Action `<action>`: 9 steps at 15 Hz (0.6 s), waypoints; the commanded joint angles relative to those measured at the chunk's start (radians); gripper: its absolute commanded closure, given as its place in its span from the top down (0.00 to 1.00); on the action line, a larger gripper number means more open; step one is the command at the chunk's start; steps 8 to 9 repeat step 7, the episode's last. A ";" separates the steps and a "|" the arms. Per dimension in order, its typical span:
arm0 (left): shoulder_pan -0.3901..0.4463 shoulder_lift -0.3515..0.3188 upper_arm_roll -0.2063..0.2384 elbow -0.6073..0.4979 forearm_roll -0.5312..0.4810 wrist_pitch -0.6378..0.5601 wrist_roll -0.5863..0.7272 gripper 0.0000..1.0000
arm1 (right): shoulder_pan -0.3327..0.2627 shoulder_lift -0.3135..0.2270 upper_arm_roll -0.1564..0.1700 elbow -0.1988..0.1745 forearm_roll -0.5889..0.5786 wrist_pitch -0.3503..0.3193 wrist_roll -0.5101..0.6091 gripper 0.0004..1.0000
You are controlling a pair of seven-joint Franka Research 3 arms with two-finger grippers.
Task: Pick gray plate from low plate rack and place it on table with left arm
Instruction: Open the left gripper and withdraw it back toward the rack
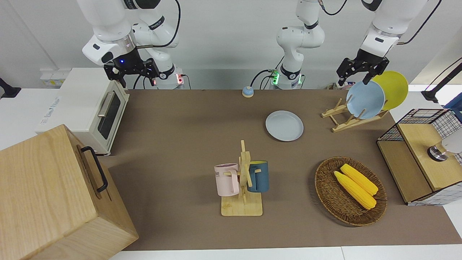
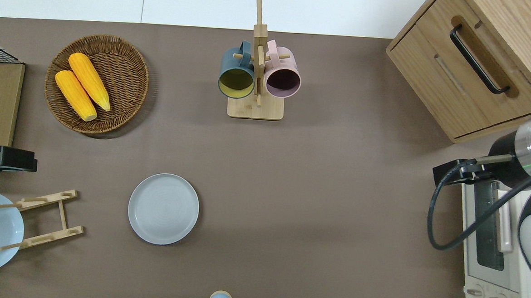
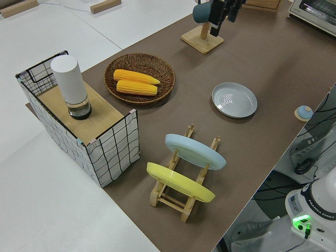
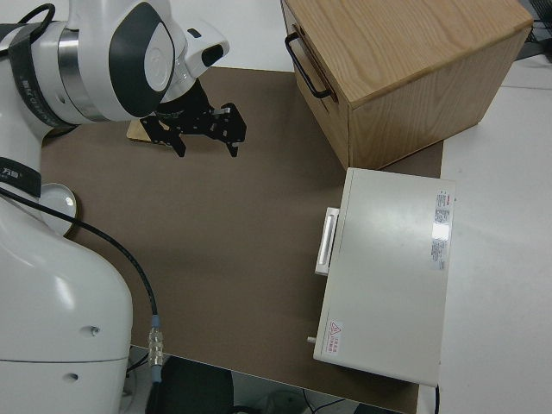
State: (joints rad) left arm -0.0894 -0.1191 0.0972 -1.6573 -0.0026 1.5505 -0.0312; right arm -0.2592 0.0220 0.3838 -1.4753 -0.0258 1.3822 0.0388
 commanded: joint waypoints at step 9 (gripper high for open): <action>0.008 0.027 -0.034 0.018 -0.027 0.020 0.005 1.00 | -0.023 -0.002 0.020 0.007 -0.005 -0.011 0.012 0.98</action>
